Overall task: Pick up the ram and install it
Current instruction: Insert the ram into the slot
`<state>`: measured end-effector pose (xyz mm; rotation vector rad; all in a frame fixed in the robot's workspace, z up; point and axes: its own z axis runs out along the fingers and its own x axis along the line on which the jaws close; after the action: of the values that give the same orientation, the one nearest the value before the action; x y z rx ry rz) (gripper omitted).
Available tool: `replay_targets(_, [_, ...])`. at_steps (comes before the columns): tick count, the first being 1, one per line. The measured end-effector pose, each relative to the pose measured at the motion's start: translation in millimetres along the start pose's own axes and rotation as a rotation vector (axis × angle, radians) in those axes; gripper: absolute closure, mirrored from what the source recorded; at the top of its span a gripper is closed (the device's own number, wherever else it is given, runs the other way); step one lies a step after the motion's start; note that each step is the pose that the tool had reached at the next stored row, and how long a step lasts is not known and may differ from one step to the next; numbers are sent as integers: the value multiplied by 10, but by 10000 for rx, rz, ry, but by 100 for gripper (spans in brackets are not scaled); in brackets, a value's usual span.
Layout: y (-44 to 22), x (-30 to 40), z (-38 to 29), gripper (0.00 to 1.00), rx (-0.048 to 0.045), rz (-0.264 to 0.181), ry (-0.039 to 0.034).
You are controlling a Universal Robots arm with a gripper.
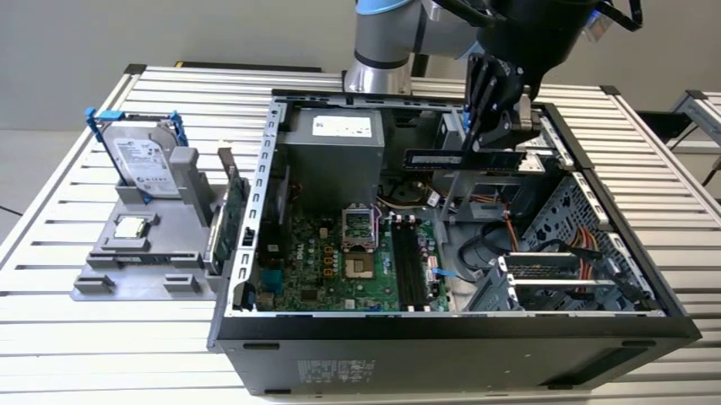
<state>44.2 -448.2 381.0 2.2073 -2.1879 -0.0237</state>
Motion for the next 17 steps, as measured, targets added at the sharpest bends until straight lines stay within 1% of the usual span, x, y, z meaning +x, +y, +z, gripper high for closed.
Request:
replay_targets(8, [0, -1, 0, 100, 0, 7, 0])
replay_targets(17, [0, -1, 0, 100, -2, 121, -3])
